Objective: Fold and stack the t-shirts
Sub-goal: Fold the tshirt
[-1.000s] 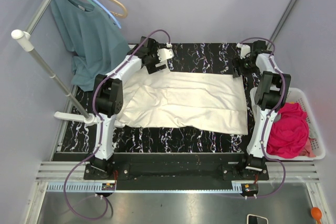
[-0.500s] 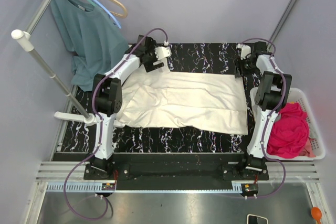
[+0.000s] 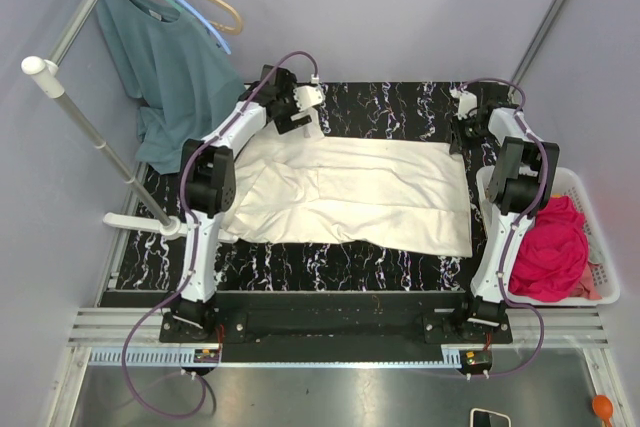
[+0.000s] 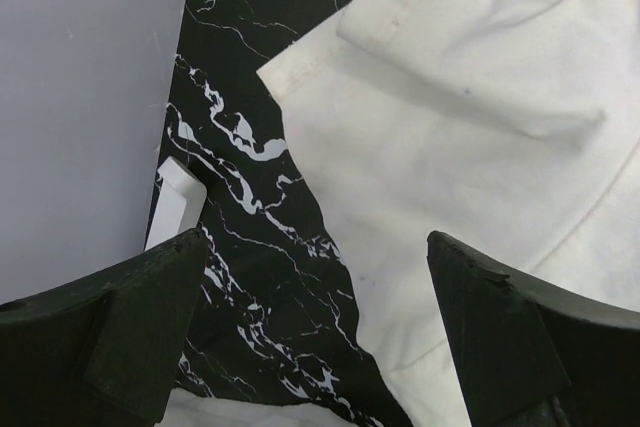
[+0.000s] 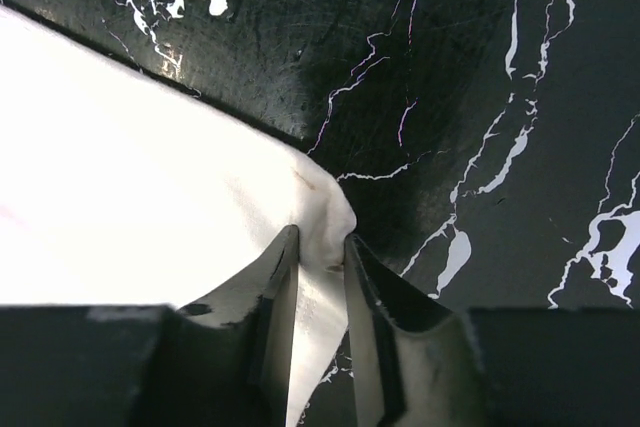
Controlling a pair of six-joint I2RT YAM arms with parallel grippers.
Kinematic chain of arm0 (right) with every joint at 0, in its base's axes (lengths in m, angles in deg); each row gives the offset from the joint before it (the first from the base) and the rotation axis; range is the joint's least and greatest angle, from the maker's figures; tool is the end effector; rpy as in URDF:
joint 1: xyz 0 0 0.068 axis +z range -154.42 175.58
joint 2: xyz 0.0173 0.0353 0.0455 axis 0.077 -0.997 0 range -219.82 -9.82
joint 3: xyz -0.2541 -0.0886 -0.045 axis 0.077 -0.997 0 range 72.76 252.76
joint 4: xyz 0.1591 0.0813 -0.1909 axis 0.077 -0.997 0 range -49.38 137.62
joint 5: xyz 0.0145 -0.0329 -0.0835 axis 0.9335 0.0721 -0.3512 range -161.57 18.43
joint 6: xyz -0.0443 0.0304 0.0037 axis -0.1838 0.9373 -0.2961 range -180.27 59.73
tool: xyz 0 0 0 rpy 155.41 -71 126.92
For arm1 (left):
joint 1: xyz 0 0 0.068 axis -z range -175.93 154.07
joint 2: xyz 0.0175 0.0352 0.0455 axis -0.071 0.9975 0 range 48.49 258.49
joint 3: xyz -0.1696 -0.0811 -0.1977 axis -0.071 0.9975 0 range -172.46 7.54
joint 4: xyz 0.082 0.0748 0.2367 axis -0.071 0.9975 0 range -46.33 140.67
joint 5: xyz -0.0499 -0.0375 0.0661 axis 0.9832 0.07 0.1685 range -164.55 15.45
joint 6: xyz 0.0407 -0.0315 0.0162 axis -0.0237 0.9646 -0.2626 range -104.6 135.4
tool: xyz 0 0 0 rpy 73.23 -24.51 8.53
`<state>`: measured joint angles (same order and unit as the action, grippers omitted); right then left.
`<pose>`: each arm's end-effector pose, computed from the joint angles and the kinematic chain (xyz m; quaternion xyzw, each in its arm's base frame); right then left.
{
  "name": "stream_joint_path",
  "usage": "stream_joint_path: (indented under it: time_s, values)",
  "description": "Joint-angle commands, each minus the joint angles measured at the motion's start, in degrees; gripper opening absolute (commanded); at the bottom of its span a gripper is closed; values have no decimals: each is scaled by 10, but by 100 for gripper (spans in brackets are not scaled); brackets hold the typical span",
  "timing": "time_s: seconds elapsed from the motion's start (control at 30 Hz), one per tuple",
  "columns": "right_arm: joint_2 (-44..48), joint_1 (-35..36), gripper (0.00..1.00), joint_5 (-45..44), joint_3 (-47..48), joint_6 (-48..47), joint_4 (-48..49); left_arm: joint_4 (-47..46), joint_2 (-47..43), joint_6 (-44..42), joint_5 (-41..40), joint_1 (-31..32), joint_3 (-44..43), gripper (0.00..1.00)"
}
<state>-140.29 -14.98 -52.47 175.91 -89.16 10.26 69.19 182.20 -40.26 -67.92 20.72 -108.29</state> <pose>0.4766 -0.0771 0.1580 -0.1891 0.9441 0.0794 0.2580 0.5098 -0.1568 0.2111 0.5595 0.7268 0.0818 0.3900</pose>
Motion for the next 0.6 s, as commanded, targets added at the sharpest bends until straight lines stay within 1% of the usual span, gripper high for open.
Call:
stream_joint_path:
  time_s: [0.0, 0.03, 0.1, 0.13, 0.23, 0.33, 0.43, 0.57]
  values:
    - [1, 1, 28, -8, -16, 0, -53, -23, 31, 11, 16, -4, -56, 99]
    - [1, 1, 18, -10, -16, 1, -54, -27, 36, 12, 18, -3, -60, 99]
    - [1, 1, 8, -12, -16, 1, -58, -42, 48, 12, 24, -2, -67, 99]
    - [2, 1, 0, -13, -16, 1, -60, -48, 52, 13, 26, -3, -70, 99]
    - [5, 2, 0, -18, -16, 1, -64, -58, 72, 26, 31, -2, -94, 99]
    - [13, 2, 0, -20, -21, 1, -68, -66, 80, 48, 56, -2, -113, 99]
    - [20, 4, 0, -22, -25, 1, -70, -87, 72, 75, 92, -2, -103, 99]
    - [22, 5, 0, -27, -31, -1, -70, -93, 52, 109, 134, -2, -78, 99]
